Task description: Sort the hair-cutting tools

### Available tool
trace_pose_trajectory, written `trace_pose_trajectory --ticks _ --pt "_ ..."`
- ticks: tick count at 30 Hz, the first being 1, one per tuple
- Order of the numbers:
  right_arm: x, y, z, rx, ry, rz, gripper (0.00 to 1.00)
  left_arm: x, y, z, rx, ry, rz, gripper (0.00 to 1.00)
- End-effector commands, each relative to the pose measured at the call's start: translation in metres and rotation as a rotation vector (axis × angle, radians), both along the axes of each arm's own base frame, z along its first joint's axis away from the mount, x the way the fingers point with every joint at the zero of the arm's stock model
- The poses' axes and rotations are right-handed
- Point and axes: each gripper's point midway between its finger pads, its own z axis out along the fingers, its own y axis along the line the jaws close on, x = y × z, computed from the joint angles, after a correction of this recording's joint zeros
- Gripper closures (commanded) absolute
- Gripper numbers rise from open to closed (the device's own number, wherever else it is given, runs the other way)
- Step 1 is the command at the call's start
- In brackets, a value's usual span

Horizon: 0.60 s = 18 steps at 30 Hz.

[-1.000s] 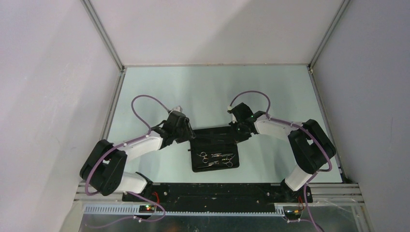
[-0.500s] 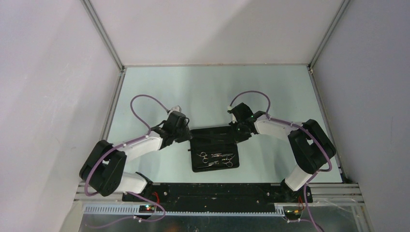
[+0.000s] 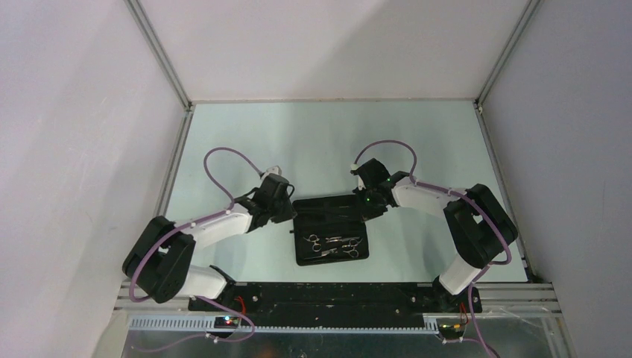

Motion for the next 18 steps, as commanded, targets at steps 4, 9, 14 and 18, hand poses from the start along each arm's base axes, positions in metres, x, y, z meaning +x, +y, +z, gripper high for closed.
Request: trace_pose_trajectory --ticks 4,9,14,18 --pt "0.003 -0.003 -0.007 -0.018 -0.01 -0.007 1.0 -0.014 -0.037 0.018 -0.151 -0.006 -0.051 0.86" --pt "0.003 -0.003 -0.007 -0.018 -0.012 -0.01 1.0 -0.018 -0.04 0.021 -0.171 -0.008 -0.053 0.86" --pt "0.004 -0.004 -0.006 -0.019 -0.018 -0.011 1.0 -0.014 -0.038 0.023 -0.151 -0.029 -0.045 0.79" --pt "0.008 -0.005 0.0 -0.012 -0.044 -0.022 0.97 -0.007 -0.033 0.031 -0.115 -0.065 -0.04 0.62"
